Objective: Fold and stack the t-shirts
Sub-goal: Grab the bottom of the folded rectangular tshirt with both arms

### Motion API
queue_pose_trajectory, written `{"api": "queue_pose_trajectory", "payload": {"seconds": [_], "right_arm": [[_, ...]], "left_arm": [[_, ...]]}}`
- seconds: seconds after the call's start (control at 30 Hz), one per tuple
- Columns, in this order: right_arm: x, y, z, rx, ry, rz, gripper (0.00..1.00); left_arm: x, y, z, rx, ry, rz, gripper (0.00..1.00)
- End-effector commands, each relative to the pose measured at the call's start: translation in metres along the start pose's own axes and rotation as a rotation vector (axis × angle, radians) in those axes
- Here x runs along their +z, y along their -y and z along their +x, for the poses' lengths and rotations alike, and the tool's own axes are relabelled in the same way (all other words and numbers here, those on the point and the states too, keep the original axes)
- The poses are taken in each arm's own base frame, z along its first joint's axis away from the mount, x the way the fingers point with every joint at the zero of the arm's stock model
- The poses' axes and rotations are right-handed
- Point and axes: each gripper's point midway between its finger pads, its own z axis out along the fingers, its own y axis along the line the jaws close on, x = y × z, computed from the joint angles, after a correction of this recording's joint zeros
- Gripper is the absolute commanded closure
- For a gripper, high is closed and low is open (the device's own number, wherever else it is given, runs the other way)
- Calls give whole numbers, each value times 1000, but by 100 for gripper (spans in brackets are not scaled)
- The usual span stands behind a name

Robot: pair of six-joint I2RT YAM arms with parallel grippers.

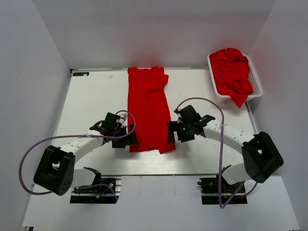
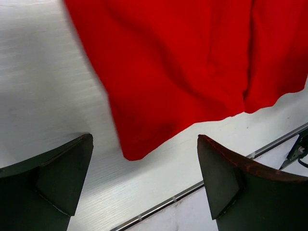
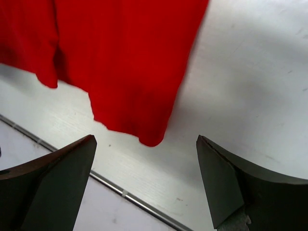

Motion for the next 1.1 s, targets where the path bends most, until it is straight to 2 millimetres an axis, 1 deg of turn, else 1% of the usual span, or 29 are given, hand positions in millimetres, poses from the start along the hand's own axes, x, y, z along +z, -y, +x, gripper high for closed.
{"api": "queue_pose_trajectory", "payload": {"seconds": [0.0,0.03,0.1,0.17,0.23,0.27,0.3,0.33,0.37,0.4,0.43,0.47,0.5,0.53,0.57,0.6,0.63,0.67,0.7,0.73,0.77,0.8,0.83,0.9,0.93,0.97,1.0,1.03,1.07], "right_arm": [[-3,-15,17,34,-36,-57,10],[1,-16,23,36,-49,-72,10],[7,-14,36,50,-85,-74,10],[13,-15,37,52,-81,-78,10],[19,-16,35,41,-77,-78,10],[22,-15,37,44,-84,-77,10],[24,-15,33,44,-72,-80,10],[25,-17,35,39,-82,-84,10],[30,-15,34,42,-81,-80,10],[31,-15,33,42,-79,-83,12],[32,-16,35,42,-86,-86,13],[35,-15,35,44,-86,-85,16],[36,-16,35,49,-88,-86,24],[36,-16,35,46,-87,-85,29],[37,-14,34,50,-85,-78,36],[37,-12,33,51,-78,-67,44],[37,-12,32,48,-76,-63,62],[37,-11,32,51,-77,-59,70],[36,-12,31,46,-70,-61,76],[35,-13,29,45,-64,-64,89],[35,-12,29,43,-63,-59,97],[31,-14,29,45,-68,-65,100],[28,-17,28,45,-62,-68,100],[19,-22,26,41,-48,-80,100],[16,-25,25,49,-43,-88,100],[11,-28,21,47,-28,-94,100],[9,-30,20,47,-23,-100,100],[3,-37,13,38,0,-125,100],[1,-39,11,36,1,-128,100]], "left_arm": [[9,-5,8,10,-11,-51,0],[9,-7,10,16,-12,-71,0],[12,-11,17,20,-41,-96,5],[15,-12,20,37,-46,-116,12],[17,-17,28,32,-69,-138,24],[18,-16,31,30,-80,-140,28],[18,-16,32,30,-80,-140,33],[19,-19,35,18,-83,-154,42],[19,-18,36,16,-86,-152,44],[19,-20,40,14,-94,-156,45],[19,-20,40,5,-93,-157,50],[20,-20,45,12,-105,-159,51],[20,-20,45,2,-104,-160,53],[20,-21,44,3,-99,-167,55],[21,-20,46,2,-102,-165,60],[21,-22,50,-1,-111,-171,64],[20,-24,51,-3,-118,-176,70],[20,-25,51,-11,-113,-185,83],[20,-25,51,-11,-113,-185,91],[20,-25,51,-11,-113,-185,99],[18,-24,51,-11,-111,-184,100],[16,-20,46,-10,-108,-181,100],[11,-19,47,-9,-106,-180,100],[4,-8,38,-2,-76,-155,100],[1,-5,39,-1,-76,-144,100],[-4,3,33,6,-54,-117,100],[-7,6,29,6,-51,-115,100],[-9,13,25,0,-39,-93,100],[-11,18,23,2,-38,-75,100]]}}
